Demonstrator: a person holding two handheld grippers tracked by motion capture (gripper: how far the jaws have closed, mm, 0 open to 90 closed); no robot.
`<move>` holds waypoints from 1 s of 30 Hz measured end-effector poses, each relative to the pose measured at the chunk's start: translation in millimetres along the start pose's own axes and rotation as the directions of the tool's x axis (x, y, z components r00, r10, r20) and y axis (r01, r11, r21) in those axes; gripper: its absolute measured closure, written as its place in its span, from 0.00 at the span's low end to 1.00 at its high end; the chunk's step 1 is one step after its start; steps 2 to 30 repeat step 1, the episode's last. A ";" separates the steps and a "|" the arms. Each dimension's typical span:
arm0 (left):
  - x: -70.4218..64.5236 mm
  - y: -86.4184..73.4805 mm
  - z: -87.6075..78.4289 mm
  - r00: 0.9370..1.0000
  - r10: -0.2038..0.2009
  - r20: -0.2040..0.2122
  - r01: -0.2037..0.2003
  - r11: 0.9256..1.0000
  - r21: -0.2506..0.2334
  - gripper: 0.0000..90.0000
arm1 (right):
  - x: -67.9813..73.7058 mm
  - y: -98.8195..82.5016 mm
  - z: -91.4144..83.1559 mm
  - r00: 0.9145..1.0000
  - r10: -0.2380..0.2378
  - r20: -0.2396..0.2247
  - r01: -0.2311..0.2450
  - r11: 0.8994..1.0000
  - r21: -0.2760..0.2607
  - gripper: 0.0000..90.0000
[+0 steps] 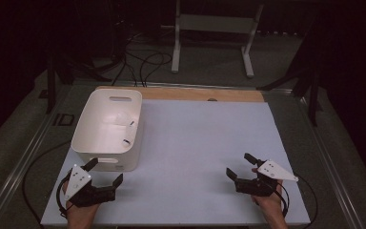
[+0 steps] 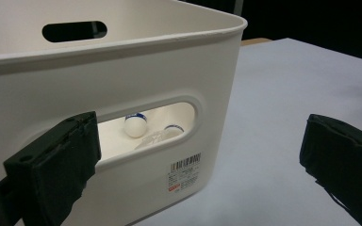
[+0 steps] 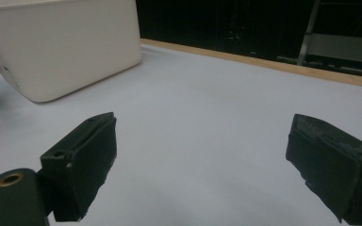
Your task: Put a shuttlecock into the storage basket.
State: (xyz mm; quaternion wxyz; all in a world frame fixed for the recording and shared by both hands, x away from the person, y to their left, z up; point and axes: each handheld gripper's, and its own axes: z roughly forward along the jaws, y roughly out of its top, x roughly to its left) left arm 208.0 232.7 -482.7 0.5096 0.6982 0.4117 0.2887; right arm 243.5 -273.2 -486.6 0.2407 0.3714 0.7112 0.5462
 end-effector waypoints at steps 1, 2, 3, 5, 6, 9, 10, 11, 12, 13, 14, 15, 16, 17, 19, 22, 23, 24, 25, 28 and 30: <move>-0.1 -0.2 0.4 1.000 0.000 0.000 0.000 1.000 -0.001 0.00 | 0.0 0.1 -0.1 1.000 0.001 0.000 -0.001 1.000 -0.002 0.10; -0.1 -0.2 0.4 1.000 0.000 0.000 0.000 1.000 -0.001 0.00 | 0.0 0.1 -0.1 1.000 0.001 0.000 -0.001 1.000 -0.002 0.10; -0.1 -0.2 0.4 1.000 0.000 0.000 0.000 1.000 -0.001 0.00 | 0.0 0.1 -0.1 1.000 0.001 0.000 -0.001 1.000 -0.002 0.10; -0.1 -0.2 0.4 1.000 0.000 0.000 0.000 1.000 -0.001 0.00 | 0.0 0.1 -0.1 1.000 0.001 0.000 -0.001 1.000 -0.002 0.10; -0.1 -0.2 0.4 1.000 0.000 0.000 0.000 1.000 -0.001 0.00 | 0.0 0.1 -0.1 1.000 0.001 0.000 -0.001 1.000 -0.002 0.10; -0.1 -0.2 0.4 1.000 0.000 0.000 0.000 1.000 -0.001 0.00 | 0.0 0.1 -0.1 1.000 0.001 0.000 -0.001 1.000 -0.002 0.10; -0.1 -0.2 0.4 1.000 0.000 0.000 0.000 1.000 -0.001 0.00 | 0.0 0.1 -0.1 1.000 0.001 0.000 -0.001 1.000 -0.002 0.10; -0.1 -0.2 0.4 1.000 0.000 0.000 0.000 1.000 -0.001 0.00 | 0.0 0.1 -0.1 1.000 0.001 0.000 -0.001 1.000 -0.002 0.10; -0.1 -0.2 0.4 1.000 0.000 0.000 0.000 1.000 -0.001 0.00 | 0.0 0.1 -0.1 1.000 0.001 0.000 -0.001 1.000 -0.002 0.10; -0.1 -0.2 0.4 1.000 0.000 0.000 0.000 1.000 -0.001 0.00 | 0.0 0.1 -0.1 1.000 0.001 0.000 -0.001 1.000 -0.002 0.10; -0.1 -0.2 0.4 1.000 0.000 0.000 0.000 1.000 -0.001 0.00 | 0.0 0.1 -0.1 1.000 0.001 0.000 -0.001 1.000 -0.002 0.10; -0.1 -0.2 0.4 1.000 0.000 0.000 0.000 1.000 -0.001 0.00 | 0.0 0.1 -0.1 1.000 0.001 0.000 -0.001 1.000 -0.002 0.10; -0.1 -0.2 0.4 1.000 0.000 0.000 0.000 1.000 -0.001 0.00 | 0.0 0.1 -0.1 1.000 0.001 0.000 -0.001 1.000 -0.002 0.10; -0.1 -0.2 0.4 1.000 0.000 0.000 0.000 1.000 -0.001 0.00 | 0.0 0.1 -0.1 1.000 0.001 0.000 -0.001 1.000 -0.002 0.10; -0.1 -0.2 0.4 1.000 0.000 0.000 0.000 1.000 -0.001 0.00 | 0.0 0.1 -0.1 1.000 0.001 0.000 -0.001 1.000 -0.002 0.10; -0.1 -0.2 0.4 1.000 0.000 0.000 0.000 1.000 -0.001 0.00 | 0.0 0.1 -0.1 1.000 0.001 0.000 -0.001 1.000 -0.002 0.10; -0.1 -0.2 0.4 1.000 0.000 0.000 0.000 1.000 -0.001 0.00 | 0.0 0.1 -0.1 1.000 0.001 0.000 -0.001 1.000 -0.002 0.10; -0.1 -0.2 0.4 1.000 0.000 0.000 0.000 1.000 -0.001 0.00 | 0.0 0.1 -0.1 1.000 0.001 0.000 -0.001 1.000 -0.002 0.10; -0.1 -0.2 0.4 1.000 0.000 0.000 0.000 1.000 -0.001 0.00 | 0.0 0.1 -0.1 1.000 0.001 0.000 -0.001 1.000 -0.002 0.10; -0.1 -0.2 0.4 1.000 0.000 0.000 0.000 1.000 -0.001 0.00 | 0.0 0.1 -0.1 1.000 0.001 0.000 -0.001 1.000 -0.002 0.10; -0.1 -0.2 0.4 1.000 0.000 0.000 0.000 1.000 -0.001 0.00 | 0.0 0.1 -0.1 1.000 0.001 0.000 -0.001 1.000 -0.002 0.10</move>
